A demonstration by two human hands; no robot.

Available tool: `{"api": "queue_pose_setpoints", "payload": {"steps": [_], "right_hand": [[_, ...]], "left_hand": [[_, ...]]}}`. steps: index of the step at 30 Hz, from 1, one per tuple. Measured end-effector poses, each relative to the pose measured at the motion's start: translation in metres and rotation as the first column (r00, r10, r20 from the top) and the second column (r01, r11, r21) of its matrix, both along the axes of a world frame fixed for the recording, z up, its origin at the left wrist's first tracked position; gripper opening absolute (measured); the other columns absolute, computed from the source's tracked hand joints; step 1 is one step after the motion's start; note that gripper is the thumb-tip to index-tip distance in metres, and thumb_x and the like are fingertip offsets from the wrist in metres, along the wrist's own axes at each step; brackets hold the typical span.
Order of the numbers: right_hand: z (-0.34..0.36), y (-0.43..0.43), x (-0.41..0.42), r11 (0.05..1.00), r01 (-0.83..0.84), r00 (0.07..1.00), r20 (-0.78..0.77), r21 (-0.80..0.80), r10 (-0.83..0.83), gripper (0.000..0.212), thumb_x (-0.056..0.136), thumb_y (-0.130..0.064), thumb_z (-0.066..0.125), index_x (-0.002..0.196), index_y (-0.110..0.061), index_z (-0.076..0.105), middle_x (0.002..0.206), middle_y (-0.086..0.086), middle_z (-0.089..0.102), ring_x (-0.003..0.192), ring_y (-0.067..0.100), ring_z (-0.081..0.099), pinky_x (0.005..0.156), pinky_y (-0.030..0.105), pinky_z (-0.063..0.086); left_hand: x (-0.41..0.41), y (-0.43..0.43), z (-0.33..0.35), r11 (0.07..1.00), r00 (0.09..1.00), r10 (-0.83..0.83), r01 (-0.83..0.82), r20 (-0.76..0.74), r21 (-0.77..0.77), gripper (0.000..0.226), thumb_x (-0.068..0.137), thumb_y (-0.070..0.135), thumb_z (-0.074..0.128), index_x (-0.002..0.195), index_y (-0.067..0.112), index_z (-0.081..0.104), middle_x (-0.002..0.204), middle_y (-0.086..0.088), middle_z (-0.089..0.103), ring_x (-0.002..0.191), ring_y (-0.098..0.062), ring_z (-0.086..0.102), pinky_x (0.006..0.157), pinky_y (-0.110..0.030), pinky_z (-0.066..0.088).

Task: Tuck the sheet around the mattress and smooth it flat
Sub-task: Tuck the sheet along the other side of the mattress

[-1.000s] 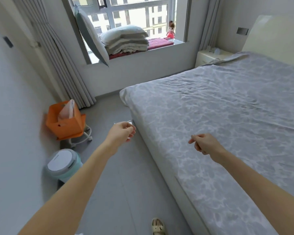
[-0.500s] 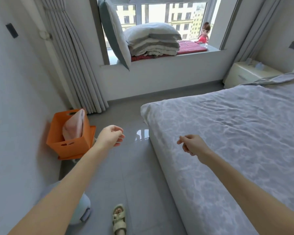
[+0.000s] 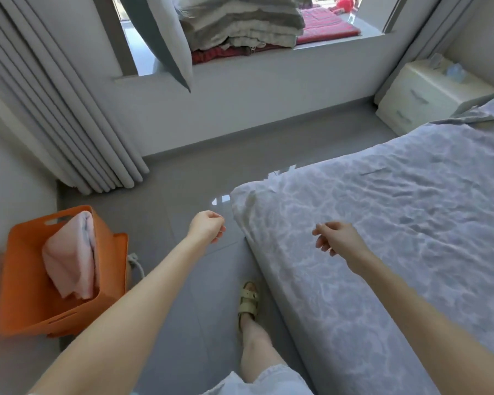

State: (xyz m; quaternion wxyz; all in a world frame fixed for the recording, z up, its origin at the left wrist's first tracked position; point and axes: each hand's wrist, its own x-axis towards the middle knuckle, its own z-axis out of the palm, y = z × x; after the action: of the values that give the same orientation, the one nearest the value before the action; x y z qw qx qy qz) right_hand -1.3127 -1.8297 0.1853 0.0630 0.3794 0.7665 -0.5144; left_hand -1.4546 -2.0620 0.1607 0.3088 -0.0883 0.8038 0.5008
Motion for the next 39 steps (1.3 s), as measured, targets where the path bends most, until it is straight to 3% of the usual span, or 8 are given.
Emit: {"api": "queue_pose_setpoints", "payload": {"steps": [10,15,21,25,29,31,34,39], "right_hand": [[-0.115,0.079,-0.255,0.955,-0.245,0.953,0.221,0.168,0.206,0.031,0.090,-0.026,0.050,0.081,-0.002,0.067,0.079,0.012,0.068,0.070,0.019,0.056,0.068,0.039,0.048],[-0.174,0.101,-0.331,0.832,-0.476,0.855,0.369,0.286,0.363,0.025,0.094,-0.028,0.048,0.108,-0.015,0.064,0.100,0.000,0.067,0.095,0.020,0.059,0.077,0.030,0.043],[-0.266,0.118,-0.404,0.488,-0.776,0.630,0.466,0.398,0.621,0.045,0.097,-0.026,0.047,0.141,-0.019,0.042,0.135,0.002,0.055,0.127,0.025,0.045,0.101,0.037,0.034],[-0.323,0.111,-0.453,0.464,-0.867,0.460,0.646,0.180,0.609,0.057,0.095,-0.038,0.047,0.146,-0.024,0.029,0.146,-0.001,0.043,0.139,0.019,0.031,0.112,0.039,0.017],[-0.347,0.104,-0.473,0.414,-0.902,0.171,0.781,-0.121,0.601,0.033,0.088,-0.040,0.053,0.112,-0.020,0.065,0.111,0.000,0.067,0.109,0.020,0.057,0.113,0.045,0.016],[-0.338,0.102,-0.464,0.424,-0.905,0.242,0.769,-0.042,0.592,0.022,0.089,-0.031,0.054,0.083,-0.014,0.066,0.087,0.002,0.069,0.088,0.023,0.062,0.100,0.037,0.031],[-0.296,0.110,-0.443,0.594,-0.782,0.571,0.598,0.188,0.562,0.019,0.089,-0.022,0.060,0.073,-0.011,0.064,0.067,-0.005,0.062,0.072,0.025,0.057,0.087,0.029,0.038],[-0.216,0.142,-0.416,0.814,-0.574,0.753,0.445,0.085,0.484,0.027,0.085,-0.023,0.068,0.064,-0.036,0.057,0.070,-0.014,0.060,0.082,0.007,0.049,0.068,0.008,0.033]], "left_hand": [[-0.193,0.080,-0.144,0.978,0.946,0.206,-0.192,0.248,-0.083,0.029,0.090,0.012,0.049,0.061,0.015,0.048,0.061,-0.005,0.049,0.057,-0.018,0.044,0.063,-0.027,0.039],[-0.249,0.106,-0.224,0.967,0.899,0.254,-0.233,0.357,-0.102,0.017,0.084,0.013,0.058,0.069,0.011,0.067,0.074,-0.012,0.064,0.077,-0.029,0.056,0.068,-0.028,0.037],[-0.314,0.149,-0.303,0.980,0.928,0.097,-0.026,0.359,-0.197,0.032,0.091,0.021,0.047,0.059,0.020,0.044,0.067,-0.012,0.048,0.066,-0.025,0.042,0.061,-0.030,0.033],[-0.343,0.159,-0.342,0.984,0.782,-0.016,0.121,0.624,-0.127,0.042,0.093,0.046,0.046,0.110,0.009,0.058,0.101,-0.013,0.064,0.084,-0.026,0.063,0.059,-0.026,0.051],[-0.355,0.154,-0.361,0.991,0.608,-0.074,0.130,0.790,-0.008,0.044,0.093,0.052,0.046,0.100,0.012,0.061,0.074,0.001,0.056,0.057,-0.010,0.049,0.035,-0.010,0.033],[-0.359,0.160,-0.365,0.983,0.563,-0.131,0.182,0.816,0.032,0.053,0.092,0.054,0.046,0.116,0.008,0.058,0.093,-0.002,0.062,0.074,-0.012,0.058,0.044,-0.010,0.040],[-0.361,0.177,-0.364,0.974,0.492,-0.175,0.214,0.853,0.076,0.072,0.085,0.063,0.049,0.132,0.009,0.049,0.125,-0.006,0.058,0.109,-0.019,0.058,0.072,-0.022,0.047],[-0.353,0.214,-0.354,0.973,0.517,-0.201,0.205,0.832,0.108,0.073,0.081,0.060,0.059,0.127,0.004,0.050,0.113,-0.011,0.063,0.090,-0.021,0.060,0.067,-0.024,0.046]]}}
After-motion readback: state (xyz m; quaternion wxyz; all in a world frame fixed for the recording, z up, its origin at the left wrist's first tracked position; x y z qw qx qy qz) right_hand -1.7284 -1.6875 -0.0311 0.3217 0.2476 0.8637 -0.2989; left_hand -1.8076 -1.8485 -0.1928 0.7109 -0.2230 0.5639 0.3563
